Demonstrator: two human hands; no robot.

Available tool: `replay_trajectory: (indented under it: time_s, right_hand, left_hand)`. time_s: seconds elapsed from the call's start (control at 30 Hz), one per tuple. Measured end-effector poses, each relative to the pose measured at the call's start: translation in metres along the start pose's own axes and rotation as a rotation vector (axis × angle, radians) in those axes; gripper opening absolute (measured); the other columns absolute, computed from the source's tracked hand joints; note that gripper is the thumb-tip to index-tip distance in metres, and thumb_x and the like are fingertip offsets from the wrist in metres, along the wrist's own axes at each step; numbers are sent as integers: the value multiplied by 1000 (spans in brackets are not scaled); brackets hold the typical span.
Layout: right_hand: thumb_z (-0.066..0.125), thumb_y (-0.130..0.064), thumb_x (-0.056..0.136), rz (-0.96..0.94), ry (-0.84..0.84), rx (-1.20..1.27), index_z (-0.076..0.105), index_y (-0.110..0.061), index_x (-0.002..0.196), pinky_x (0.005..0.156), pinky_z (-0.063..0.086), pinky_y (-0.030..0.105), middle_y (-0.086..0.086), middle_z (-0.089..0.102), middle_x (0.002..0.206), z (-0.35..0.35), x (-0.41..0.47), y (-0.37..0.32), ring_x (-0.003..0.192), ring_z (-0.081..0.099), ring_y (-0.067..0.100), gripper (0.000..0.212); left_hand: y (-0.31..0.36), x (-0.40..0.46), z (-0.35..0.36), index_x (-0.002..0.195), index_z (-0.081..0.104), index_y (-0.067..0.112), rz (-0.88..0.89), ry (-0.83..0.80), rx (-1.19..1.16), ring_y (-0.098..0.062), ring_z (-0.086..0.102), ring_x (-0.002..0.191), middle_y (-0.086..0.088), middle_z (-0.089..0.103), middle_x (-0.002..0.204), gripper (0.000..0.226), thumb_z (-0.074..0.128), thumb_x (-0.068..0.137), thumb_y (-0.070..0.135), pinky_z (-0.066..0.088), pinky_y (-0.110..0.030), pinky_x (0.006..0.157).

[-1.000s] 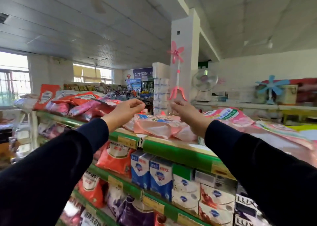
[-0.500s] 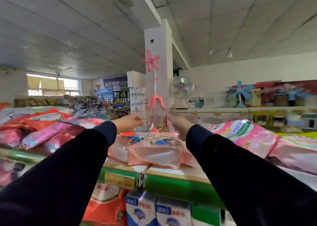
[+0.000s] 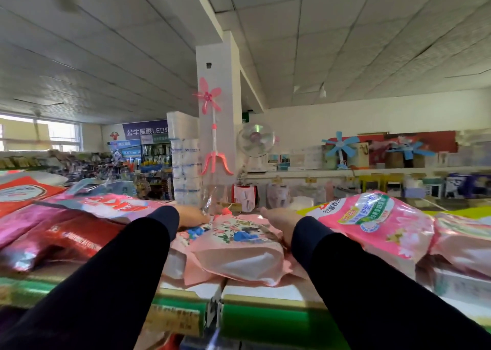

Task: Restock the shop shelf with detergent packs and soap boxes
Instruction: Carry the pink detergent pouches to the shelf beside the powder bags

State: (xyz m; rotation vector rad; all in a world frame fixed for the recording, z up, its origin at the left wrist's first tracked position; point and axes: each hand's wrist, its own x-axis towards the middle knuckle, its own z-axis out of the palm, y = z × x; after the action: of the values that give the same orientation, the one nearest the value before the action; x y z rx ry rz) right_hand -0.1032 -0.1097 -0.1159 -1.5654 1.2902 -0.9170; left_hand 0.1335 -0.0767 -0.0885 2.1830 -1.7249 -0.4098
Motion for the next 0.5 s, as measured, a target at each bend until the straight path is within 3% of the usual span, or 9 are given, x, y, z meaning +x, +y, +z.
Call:
replay_trajectory:
  time_s: [0.17, 0.3, 0.37, 0.43, 0.47, 0.5]
  right_hand:
    - [46, -29, 109, 8, 36, -36, 44, 4, 148, 111, 42, 37, 18, 50, 152, 6, 1, -2, 138, 49, 33, 51]
    - [52, -27, 106, 53, 18, -86, 49, 3, 145, 87, 46, 29, 17, 56, 145, 16, 2, -4, 130, 56, 31, 48]
    - [56, -23, 105, 73, 8, -43, 55, 3, 138, 81, 52, 30, 18, 64, 131, 15, 0, -4, 120, 62, 32, 42]
    - [59, -19, 103, 87, 3, -30, 59, 4, 133, 82, 53, 33, 16, 68, 111, 13, 2, 0, 104, 65, 30, 37]
    - [59, -18, 102, 91, 3, -24, 60, 4, 130, 82, 52, 34, 16, 69, 110, 12, 2, 1, 100, 64, 28, 36]
    - [59, -17, 102, 92, 6, -4, 60, 4, 129, 79, 52, 33, 17, 70, 113, 13, 3, 3, 96, 64, 27, 34]
  left_hand:
    - [-8, 9, 7, 149, 43, -2, -63, -4, -361, -24, 46, 141, -13, 42, 159, 64, 60, 101, 37, 38, -26, 109]
    - [-8, 6, 7, 150, 43, 1, -83, -43, -432, -24, 43, 143, -11, 42, 159, 73, 65, 96, 45, 37, -29, 110]
    - [-10, 7, 9, 142, 51, -2, -127, -74, -500, -25, 60, 123, -15, 60, 141, 61, 65, 97, 37, 49, -31, 99]
    - [-12, 7, 12, 120, 62, -3, -152, -67, -564, -16, 71, 75, -15, 76, 91, 35, 63, 101, 26, 56, -25, 65]
    - [-12, 6, 13, 104, 63, -2, -157, -51, -573, -12, 67, 54, -8, 73, 66, 22, 61, 102, 20, 52, -22, 49]
    - [-12, 6, 14, 94, 60, 0, -150, -27, -567, -10, 62, 44, -3, 69, 55, 18, 58, 104, 15, 48, -19, 40]
